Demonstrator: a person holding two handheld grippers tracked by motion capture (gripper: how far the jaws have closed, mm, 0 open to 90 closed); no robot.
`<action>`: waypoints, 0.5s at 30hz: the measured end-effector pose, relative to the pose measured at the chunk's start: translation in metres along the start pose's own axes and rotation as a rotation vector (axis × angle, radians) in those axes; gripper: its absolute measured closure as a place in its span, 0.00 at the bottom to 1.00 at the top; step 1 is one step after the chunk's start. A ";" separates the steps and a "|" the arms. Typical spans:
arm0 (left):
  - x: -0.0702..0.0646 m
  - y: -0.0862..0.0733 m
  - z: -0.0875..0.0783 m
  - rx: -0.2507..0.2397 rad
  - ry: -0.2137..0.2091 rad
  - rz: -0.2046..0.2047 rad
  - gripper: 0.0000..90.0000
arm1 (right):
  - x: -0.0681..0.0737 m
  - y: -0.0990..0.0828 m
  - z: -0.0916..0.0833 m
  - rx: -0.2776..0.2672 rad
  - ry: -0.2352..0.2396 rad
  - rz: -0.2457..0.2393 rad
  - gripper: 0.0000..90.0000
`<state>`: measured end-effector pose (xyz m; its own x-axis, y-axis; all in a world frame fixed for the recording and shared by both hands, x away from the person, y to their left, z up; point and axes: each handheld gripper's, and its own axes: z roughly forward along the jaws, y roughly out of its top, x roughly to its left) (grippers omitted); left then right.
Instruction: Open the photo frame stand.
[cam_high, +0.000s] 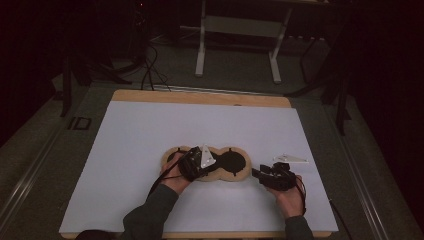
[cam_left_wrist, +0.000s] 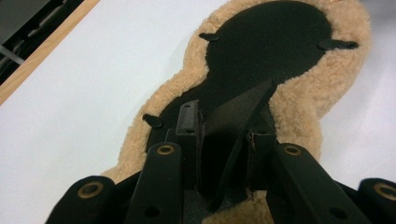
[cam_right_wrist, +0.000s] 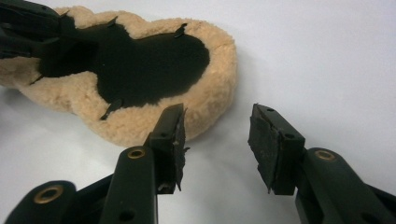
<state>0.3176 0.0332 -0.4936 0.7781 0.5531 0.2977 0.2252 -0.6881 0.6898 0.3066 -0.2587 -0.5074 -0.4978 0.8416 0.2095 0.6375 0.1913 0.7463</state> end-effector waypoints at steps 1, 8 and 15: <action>0.000 0.000 0.000 -0.004 0.003 -0.001 0.82 | 0.000 0.000 0.000 0.000 0.000 -0.002 0.61; 0.002 -0.002 -0.003 -0.033 0.011 -0.016 0.83 | 0.000 0.002 -0.002 -0.016 0.031 0.015 0.58; 0.006 -0.007 -0.008 -0.068 0.005 -0.044 0.83 | 0.005 0.006 -0.002 -0.027 0.077 0.023 0.56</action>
<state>0.3161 0.0452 -0.4910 0.7655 0.5845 0.2690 0.2190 -0.6297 0.7453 0.3062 -0.2544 -0.5006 -0.5275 0.8040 0.2745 0.6340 0.1574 0.7571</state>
